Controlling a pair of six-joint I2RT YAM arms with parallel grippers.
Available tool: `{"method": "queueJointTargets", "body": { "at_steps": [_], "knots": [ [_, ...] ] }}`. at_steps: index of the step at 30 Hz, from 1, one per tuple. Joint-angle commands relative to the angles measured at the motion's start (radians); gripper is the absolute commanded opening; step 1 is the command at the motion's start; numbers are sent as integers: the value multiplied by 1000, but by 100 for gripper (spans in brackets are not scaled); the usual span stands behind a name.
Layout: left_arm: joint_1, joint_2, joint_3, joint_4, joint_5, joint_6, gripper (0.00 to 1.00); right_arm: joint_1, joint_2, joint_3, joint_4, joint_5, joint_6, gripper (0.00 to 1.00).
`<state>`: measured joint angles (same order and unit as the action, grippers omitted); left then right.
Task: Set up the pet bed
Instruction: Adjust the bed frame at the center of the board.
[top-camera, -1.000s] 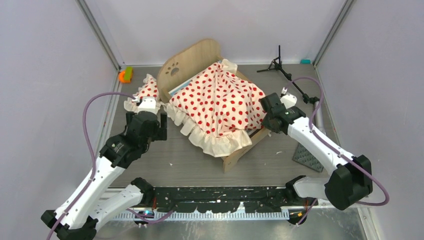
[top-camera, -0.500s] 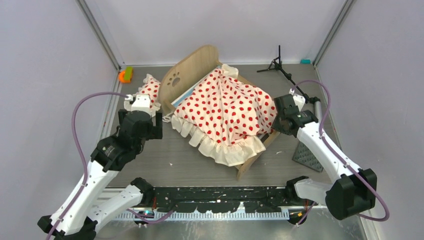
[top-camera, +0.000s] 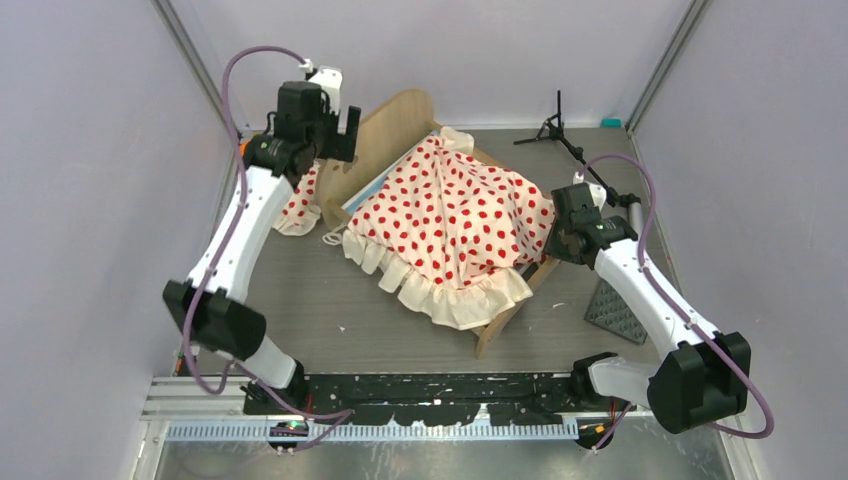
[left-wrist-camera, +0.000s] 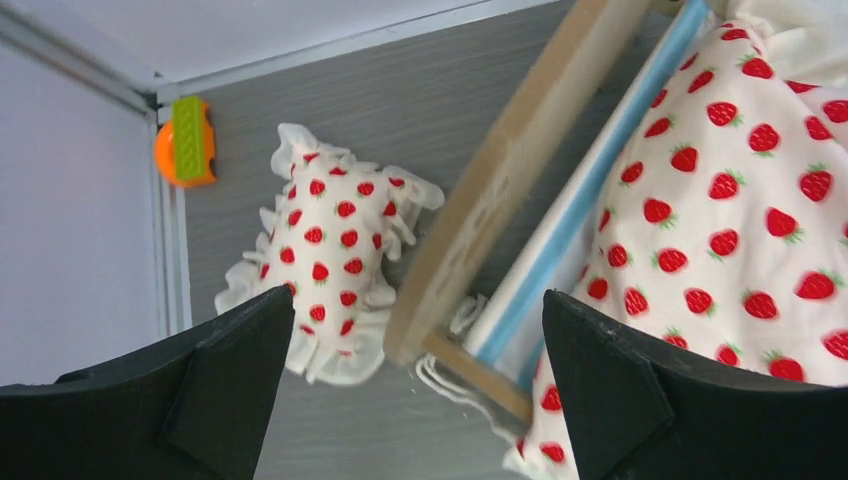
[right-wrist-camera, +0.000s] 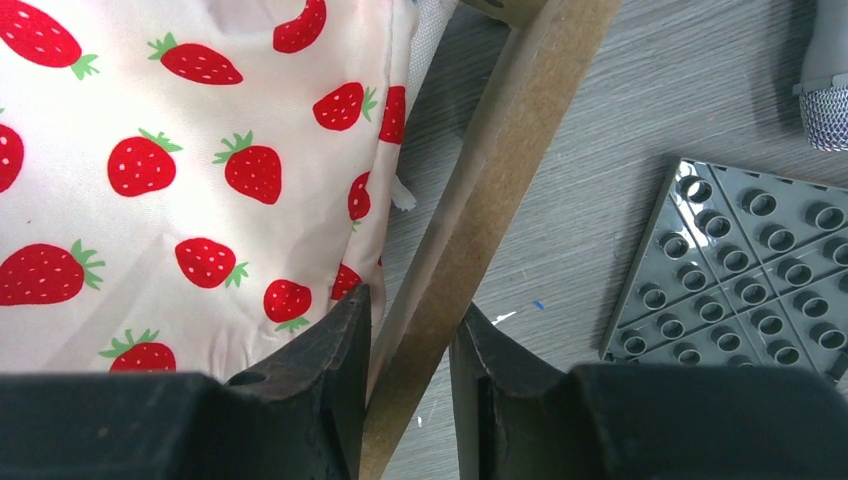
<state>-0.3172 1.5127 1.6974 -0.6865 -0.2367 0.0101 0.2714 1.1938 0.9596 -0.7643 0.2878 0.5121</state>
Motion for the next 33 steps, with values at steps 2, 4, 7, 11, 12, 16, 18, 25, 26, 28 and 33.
{"method": "queueJointTargets", "body": {
  "at_steps": [2,4,7,11,12,16,18,25,26,28,33],
  "knots": [
    [56,187,214,20,216,167,96,23,-29,13,55,-174,-155,0],
    [70,232,234,50,269,183,96,23,-26,10,63,-201,-155,0],
    [99,288,239,94,361,183,95,23,-21,7,69,-227,-156,0],
    [132,368,281,85,458,172,83,23,-11,2,74,-229,-166,0],
    [134,388,295,71,472,168,75,23,-6,2,78,-228,-168,0],
    [136,450,370,-45,486,161,36,23,32,24,95,-197,-174,0],
    [138,443,362,-76,459,147,20,23,61,48,107,-181,-178,0],
    [142,251,148,-72,361,46,0,21,246,241,148,-171,-237,0],
    [142,210,109,-67,341,29,0,19,275,272,157,-174,-248,0],
    [142,115,16,-61,305,-1,0,14,355,338,163,-195,-272,0],
    [141,-59,-160,-100,249,-98,0,10,511,483,183,-239,-357,0]
  ]
}}
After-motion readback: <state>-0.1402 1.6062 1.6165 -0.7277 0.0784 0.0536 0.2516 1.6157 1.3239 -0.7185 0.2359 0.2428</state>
